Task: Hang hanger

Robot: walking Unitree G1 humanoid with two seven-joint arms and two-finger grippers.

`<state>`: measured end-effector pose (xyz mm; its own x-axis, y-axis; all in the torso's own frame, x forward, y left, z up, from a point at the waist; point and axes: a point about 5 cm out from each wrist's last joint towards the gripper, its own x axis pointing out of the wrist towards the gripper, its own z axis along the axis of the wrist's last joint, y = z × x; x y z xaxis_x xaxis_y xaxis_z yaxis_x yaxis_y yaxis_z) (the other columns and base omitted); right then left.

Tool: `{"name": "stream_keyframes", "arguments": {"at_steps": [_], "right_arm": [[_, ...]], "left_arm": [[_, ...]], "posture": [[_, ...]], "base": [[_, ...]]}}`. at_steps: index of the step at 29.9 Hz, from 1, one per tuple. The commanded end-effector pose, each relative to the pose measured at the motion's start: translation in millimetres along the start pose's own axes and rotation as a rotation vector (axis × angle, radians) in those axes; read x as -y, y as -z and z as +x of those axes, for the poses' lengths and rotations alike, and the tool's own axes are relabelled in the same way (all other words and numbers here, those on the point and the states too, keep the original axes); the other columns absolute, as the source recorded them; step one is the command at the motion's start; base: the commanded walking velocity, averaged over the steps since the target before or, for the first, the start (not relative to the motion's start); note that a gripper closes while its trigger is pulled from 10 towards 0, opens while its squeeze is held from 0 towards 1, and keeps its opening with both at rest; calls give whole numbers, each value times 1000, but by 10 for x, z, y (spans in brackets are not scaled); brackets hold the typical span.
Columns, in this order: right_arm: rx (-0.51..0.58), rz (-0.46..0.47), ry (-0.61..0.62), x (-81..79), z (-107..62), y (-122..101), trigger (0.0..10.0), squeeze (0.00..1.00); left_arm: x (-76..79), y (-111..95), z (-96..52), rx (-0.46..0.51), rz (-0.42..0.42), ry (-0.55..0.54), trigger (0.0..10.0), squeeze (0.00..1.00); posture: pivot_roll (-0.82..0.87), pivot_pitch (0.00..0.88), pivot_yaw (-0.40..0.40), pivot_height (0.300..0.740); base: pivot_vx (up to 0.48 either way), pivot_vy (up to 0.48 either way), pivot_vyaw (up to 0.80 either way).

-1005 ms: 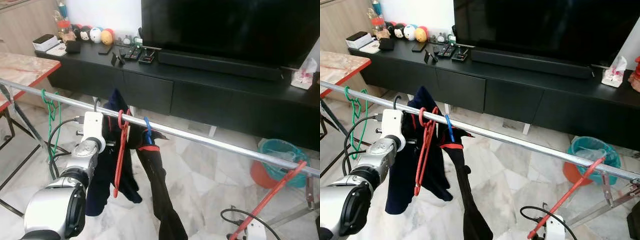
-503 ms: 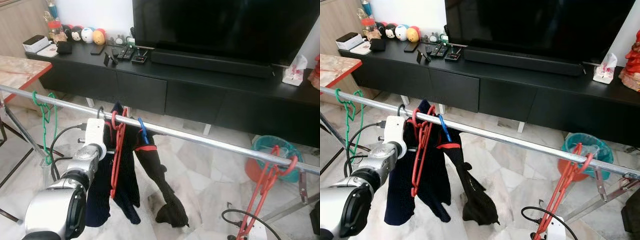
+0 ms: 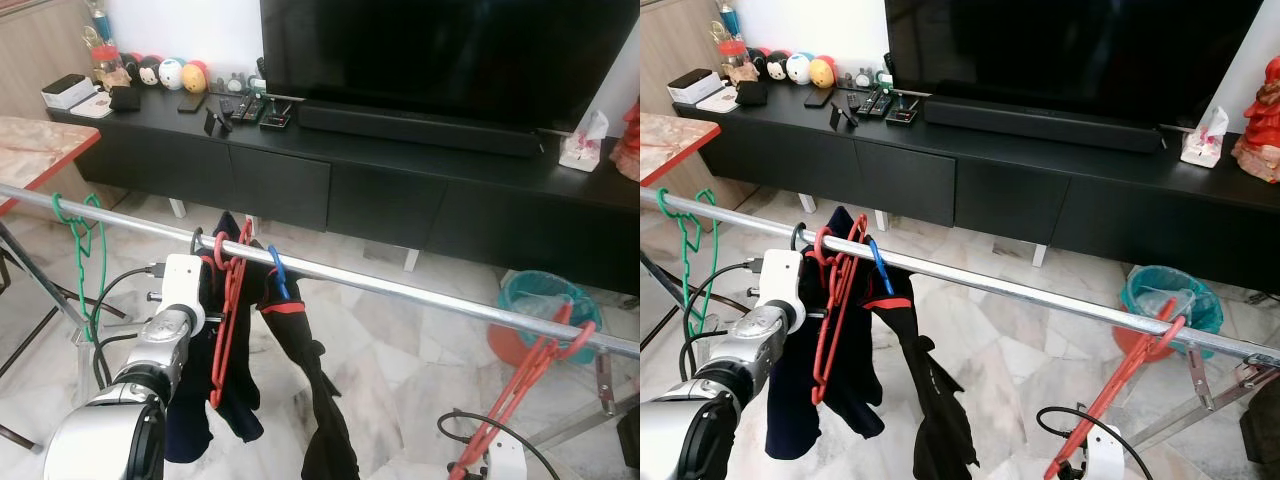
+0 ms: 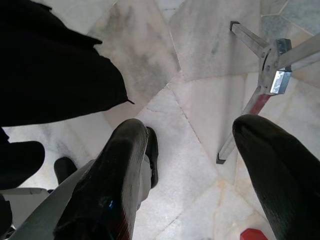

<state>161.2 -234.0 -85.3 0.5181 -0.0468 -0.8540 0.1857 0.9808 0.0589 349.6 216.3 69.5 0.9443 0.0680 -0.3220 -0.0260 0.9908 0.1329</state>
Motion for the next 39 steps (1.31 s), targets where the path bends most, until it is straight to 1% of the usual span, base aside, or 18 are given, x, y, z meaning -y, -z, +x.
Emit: {"name": "stream_keyframes", "arguments": {"at_steps": [1,6,17,22,24,25,29,33,34,37,38,39], "right_arm": [[8,0,-3,-18,7,-30,10000,0],[9,5,-7,-38,11,-32,10000,0],[10,11,-13,-75,19,-34,10000,0],[13,11,-15,-96,25,-47,10000,0],[14,12,-16,-104,27,-51,10000,0],[15,13,-17,-112,29,-55,10000,0],[17,15,-19,-124,31,-59,10000,0],[17,16,-23,-145,35,-61,10000,0],[17,16,-25,-154,37,-61,10000,0],[19,14,-25,-163,39,-69,10000,0],[20,14,-25,-164,39,-69,10000,0],[21,15,-25,-164,40,-71,10000,0]], "left_arm": [[-109,212,-65,-77,1,-38,10000,1000],[-142,91,-40,-26,20,-42,10000,1000],[-127,81,-42,-7,42,-40,10000,1000],[-132,58,-47,26,26,-42,10000,1000],[-134,46,-51,45,12,-40,10000,1000],[-141,35,-62,73,2,-35,10000,1000],[-166,42,-81,95,-3,-33,10000,1000],[-198,64,-131,146,-14,-20,10000,1000],[-215,66,-165,182,-18,-11,10000,1000],[-224,66,-223,243,-29,4,10000,1000],[-224,66,-229,248,-28,6,10000,1000],[-220,82,-256,266,-9,8,10000,439]], "posture": [[-65,0,-24,740],[-55,0,-20,740],[-49,0,-10,740],[-34,0,-7,740],[-31,0,-5,740],[-29,0,-3,740],[-19,0,-2,740],[1,0,0,740],[6,0,2,740],[16,0,1,740],[16,0,1,740],[21,0,2,740]], "base": [[0,0,0],[0,0,0],[0,0,0],[0,0,0],[0,0,0],[0,0,0],[0,0,0],[0,0,0],[0,0,0],[0,0,0],[0,0,0],[0,0,0]]}}
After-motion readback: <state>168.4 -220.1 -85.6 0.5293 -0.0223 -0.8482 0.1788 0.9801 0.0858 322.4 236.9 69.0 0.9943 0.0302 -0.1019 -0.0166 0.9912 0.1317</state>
